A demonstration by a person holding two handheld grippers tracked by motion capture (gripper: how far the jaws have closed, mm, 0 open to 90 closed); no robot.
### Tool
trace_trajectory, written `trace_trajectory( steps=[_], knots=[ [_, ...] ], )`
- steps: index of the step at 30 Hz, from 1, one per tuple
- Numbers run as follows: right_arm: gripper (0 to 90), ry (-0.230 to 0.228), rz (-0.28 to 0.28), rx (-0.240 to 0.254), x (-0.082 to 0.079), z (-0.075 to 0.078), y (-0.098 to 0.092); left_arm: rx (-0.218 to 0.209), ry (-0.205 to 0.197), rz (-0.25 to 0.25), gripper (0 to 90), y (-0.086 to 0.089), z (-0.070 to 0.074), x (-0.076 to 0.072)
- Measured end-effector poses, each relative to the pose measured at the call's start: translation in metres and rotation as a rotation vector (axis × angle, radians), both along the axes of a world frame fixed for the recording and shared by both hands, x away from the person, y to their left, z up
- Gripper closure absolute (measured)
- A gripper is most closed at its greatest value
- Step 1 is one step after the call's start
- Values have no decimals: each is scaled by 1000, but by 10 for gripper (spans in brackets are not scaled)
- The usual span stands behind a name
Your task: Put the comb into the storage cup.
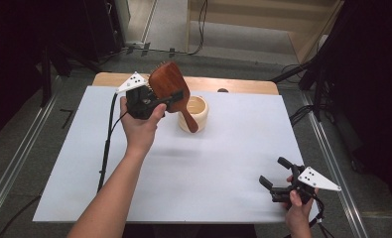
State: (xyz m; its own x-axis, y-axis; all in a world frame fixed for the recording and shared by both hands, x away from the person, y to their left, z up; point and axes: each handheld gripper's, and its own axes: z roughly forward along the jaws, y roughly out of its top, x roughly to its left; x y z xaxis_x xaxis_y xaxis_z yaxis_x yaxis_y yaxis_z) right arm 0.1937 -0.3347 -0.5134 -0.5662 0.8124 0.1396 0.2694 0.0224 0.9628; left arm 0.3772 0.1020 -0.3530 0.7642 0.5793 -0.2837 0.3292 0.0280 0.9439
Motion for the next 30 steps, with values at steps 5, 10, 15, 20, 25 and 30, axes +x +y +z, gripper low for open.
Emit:
trace_trajectory(
  steps=[5,10,15,20,25,30],
  knots=[
    [0,0,1,6,0,0,-1,-7,-6,10,586,0,3,5],
    [0,-1,7,11,1,-1,-1,-4,-13,17,586,-2,7,10],
    [0,-1,11,7,1,-1,0,-8,-19,20,585,-4,11,16],
    [0,2,9,17,1,-1,-2,-13,-19,28,585,-5,12,21],
    [0,3,11,17,1,-1,-2,-5,-29,43,585,-6,13,24],
    [0,-1,12,20,2,-2,-2,-11,-26,61,585,-3,12,31]
  ],
)
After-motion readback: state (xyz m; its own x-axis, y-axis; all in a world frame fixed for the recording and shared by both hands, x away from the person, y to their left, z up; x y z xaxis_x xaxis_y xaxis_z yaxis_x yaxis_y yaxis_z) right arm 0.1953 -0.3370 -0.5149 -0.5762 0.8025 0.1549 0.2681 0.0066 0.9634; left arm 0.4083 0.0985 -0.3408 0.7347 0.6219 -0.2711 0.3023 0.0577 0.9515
